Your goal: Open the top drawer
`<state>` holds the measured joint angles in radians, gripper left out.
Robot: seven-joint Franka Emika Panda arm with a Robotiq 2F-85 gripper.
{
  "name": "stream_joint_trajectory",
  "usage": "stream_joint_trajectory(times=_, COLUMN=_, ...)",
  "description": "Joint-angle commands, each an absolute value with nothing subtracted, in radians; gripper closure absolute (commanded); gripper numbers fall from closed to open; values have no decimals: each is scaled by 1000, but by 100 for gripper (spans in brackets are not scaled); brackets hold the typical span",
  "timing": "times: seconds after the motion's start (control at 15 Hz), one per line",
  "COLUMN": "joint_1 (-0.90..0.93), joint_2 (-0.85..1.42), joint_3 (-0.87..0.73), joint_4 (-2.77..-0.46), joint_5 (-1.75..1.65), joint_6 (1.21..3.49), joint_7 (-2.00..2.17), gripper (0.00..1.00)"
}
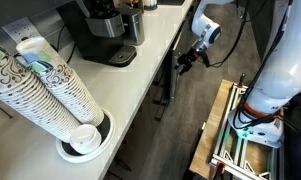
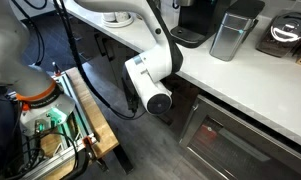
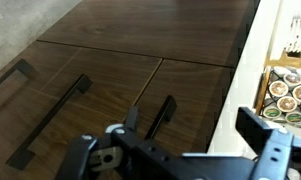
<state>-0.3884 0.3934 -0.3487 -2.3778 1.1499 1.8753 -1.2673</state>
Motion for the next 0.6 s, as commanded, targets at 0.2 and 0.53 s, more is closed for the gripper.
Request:
stream_joint_trajectory(times=0.2, joint_1=-408, joint_2=457, joint_3=-328, joint_4=-2344, joint_5=1124, joint_6=1830, joint_7=-1280, gripper=0)
stream_joint_trajectory(times=0.53, joint_1=-464, joint_2=581, joint_3=-296, joint_4=-2280, joint_5=1245, joint_6=1722, joint_7=-1362, gripper=0)
